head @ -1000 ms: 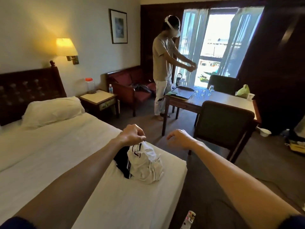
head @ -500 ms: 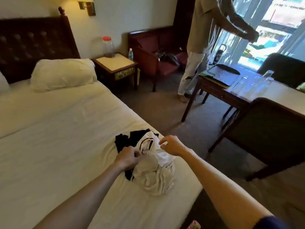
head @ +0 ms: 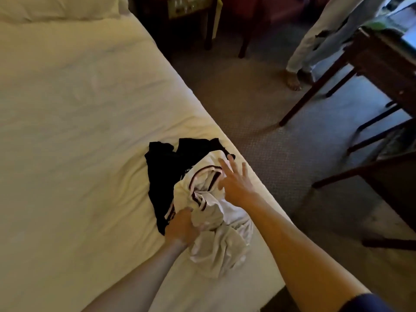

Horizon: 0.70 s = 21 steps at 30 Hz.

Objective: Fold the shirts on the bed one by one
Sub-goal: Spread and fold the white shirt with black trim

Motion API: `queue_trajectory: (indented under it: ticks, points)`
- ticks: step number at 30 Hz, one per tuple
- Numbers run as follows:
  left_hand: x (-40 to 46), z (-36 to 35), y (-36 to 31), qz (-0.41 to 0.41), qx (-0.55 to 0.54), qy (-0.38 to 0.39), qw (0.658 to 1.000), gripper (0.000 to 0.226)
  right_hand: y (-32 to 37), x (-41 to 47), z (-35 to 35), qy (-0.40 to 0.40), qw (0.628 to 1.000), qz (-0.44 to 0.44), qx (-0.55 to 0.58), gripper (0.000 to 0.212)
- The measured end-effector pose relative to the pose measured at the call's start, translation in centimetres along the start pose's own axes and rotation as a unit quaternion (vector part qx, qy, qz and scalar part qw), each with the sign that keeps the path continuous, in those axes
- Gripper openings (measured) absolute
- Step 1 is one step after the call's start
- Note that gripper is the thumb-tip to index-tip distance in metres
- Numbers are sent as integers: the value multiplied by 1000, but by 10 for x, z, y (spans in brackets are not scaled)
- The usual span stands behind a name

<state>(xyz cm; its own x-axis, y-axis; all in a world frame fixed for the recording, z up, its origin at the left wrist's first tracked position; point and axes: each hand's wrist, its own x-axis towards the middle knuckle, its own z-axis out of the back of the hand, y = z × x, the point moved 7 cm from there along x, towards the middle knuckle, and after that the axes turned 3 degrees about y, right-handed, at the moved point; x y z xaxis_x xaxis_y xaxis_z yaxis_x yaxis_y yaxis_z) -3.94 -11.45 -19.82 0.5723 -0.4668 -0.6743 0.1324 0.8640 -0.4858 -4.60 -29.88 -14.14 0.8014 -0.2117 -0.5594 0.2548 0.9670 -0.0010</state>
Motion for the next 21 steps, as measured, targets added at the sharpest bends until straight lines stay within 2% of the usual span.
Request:
queue_trajectory:
  ticks: [3,5,7,10,13,17,21]
  points:
    - [19,-6,-13,-21,-26,-33,999,31,-3,16,-15,10,996,15,-92,30]
    - [30,-7,-18,-21,-53,-39,998,36,-4,21,-18,-4,998,25,-63,48]
    - [35,-6,-20,-27,-80,-39,996,38,-3,20,-15,-36,999,29,-17,56]
    - [23,5,-19,-44,-106,-75,991,38,1,7,-3,-115,991,47,48,38]
    - [-11,31,-11,-48,-150,-135,978,39,-1,-19,24,-201,962,26,185,15]
    - [-70,83,-10,-80,-203,-215,952,45,18,-57,67,-208,945,-10,254,4]
    - [-134,147,-15,-101,-265,-271,920,43,45,-102,131,-249,930,-14,272,31]
